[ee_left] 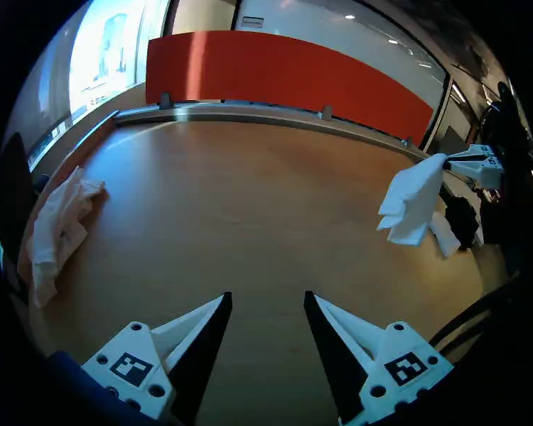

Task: Fold towel

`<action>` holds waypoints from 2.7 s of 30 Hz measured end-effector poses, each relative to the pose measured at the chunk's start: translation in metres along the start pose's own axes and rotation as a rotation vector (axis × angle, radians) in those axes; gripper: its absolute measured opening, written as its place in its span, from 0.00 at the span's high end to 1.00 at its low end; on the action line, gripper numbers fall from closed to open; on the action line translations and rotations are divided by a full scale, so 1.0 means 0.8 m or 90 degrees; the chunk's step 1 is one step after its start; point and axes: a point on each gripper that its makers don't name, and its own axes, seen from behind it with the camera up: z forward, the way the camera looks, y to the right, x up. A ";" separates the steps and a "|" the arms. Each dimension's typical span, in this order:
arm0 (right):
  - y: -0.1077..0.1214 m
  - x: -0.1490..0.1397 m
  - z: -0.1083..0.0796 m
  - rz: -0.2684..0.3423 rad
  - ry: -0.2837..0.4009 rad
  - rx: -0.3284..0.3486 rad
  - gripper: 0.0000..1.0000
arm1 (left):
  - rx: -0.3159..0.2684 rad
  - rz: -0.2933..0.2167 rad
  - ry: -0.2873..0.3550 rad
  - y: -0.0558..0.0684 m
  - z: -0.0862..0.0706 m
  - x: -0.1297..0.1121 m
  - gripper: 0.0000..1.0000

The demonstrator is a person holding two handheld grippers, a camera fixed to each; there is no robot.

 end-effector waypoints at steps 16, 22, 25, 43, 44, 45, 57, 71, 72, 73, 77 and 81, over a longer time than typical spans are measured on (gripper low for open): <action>0.116 -0.059 -0.049 0.021 -0.032 -0.059 0.92 | -0.004 0.015 -0.007 0.019 0.011 0.009 0.26; 0.158 -0.087 -0.064 0.035 -0.047 -0.078 0.92 | -0.003 0.021 -0.011 0.024 0.013 0.009 0.26; 0.178 -0.099 -0.070 0.041 -0.053 -0.086 0.92 | -0.003 0.022 -0.013 0.028 0.015 0.009 0.26; 0.281 -0.160 -0.084 0.064 -0.101 -0.131 0.92 | 0.000 0.033 -0.021 0.051 0.023 0.011 0.26; 0.284 -0.162 -0.084 0.066 -0.103 -0.132 0.92 | 0.000 0.034 -0.021 0.051 0.023 0.011 0.26; 0.287 -0.165 -0.085 0.067 -0.105 -0.132 0.92 | 0.000 0.034 -0.021 0.052 0.023 0.011 0.26; 0.296 -0.193 -0.100 0.065 -0.129 -0.141 0.93 | -0.003 0.039 -0.025 0.063 0.026 0.011 0.26; 0.287 -0.295 -0.154 0.122 -0.195 -0.176 0.93 | -0.011 0.052 -0.031 0.072 0.027 0.007 0.26; 0.286 -0.305 -0.158 0.128 -0.202 -0.179 0.93 | -0.011 0.053 -0.032 0.073 0.027 0.006 0.26; 0.284 -0.313 -0.162 0.134 -0.207 -0.181 0.93 | -0.011 0.054 -0.033 0.073 0.026 0.006 0.26; 0.277 -0.344 -0.174 0.156 -0.226 -0.189 0.93 | -0.010 0.057 -0.034 0.074 0.025 0.005 0.26; 0.266 -0.368 -0.182 0.171 -0.243 -0.192 0.93 | -0.008 0.057 -0.034 0.074 0.025 0.004 0.26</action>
